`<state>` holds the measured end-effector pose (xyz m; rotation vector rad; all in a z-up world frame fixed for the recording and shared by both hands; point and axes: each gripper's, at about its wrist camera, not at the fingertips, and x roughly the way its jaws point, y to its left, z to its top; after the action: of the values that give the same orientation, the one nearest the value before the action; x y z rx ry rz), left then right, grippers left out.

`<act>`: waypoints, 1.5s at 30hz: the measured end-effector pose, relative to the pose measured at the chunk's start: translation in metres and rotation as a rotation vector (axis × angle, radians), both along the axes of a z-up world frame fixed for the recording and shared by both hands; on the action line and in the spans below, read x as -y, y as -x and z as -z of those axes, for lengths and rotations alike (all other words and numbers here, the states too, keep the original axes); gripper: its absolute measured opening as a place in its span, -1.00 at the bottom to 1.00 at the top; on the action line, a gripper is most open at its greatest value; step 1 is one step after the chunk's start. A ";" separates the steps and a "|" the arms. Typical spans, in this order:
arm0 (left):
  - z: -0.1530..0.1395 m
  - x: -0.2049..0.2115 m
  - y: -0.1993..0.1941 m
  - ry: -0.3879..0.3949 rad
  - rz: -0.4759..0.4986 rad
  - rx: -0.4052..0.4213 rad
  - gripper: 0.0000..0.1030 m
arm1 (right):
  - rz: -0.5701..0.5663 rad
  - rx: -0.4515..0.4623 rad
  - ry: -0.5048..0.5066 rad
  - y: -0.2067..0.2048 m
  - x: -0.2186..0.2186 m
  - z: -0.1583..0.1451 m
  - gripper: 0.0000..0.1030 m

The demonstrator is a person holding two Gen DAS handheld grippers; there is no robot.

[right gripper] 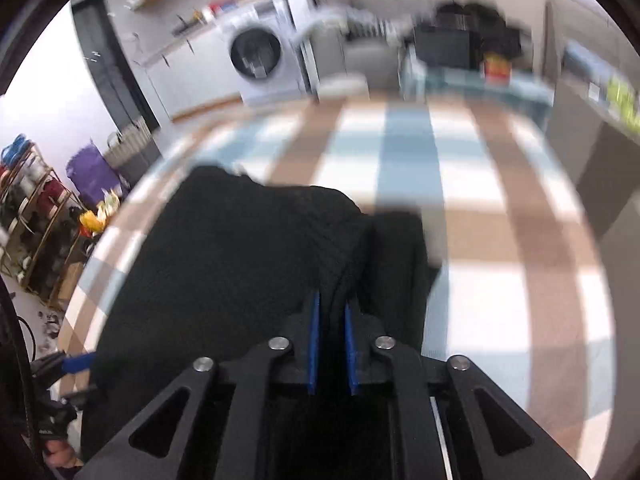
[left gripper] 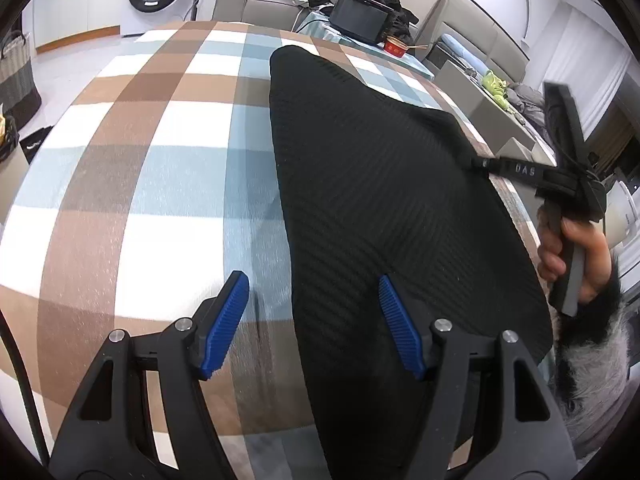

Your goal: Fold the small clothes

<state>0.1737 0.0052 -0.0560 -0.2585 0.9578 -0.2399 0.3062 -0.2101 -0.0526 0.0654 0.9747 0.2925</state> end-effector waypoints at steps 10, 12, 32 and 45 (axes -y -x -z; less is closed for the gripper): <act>-0.036 0.015 -0.014 0.050 0.069 0.141 0.26 | -0.019 0.054 -0.029 0.103 0.011 -0.017 -0.54; -0.038 0.031 -0.015 0.030 0.132 0.163 0.16 | -0.013 0.053 -0.037 0.124 0.014 -0.017 -0.49; -0.014 0.030 0.007 -0.038 0.151 0.064 -0.24 | -0.062 0.072 -0.181 0.148 0.004 -0.026 -0.80; -0.015 0.011 0.037 -0.045 0.131 0.052 -0.21 | 0.079 -0.070 -0.242 0.179 0.047 0.005 0.33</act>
<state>0.1362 -0.0061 -0.0414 -0.1477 0.9286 -0.3428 0.1277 -0.2572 -0.0571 0.3356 0.9998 0.3361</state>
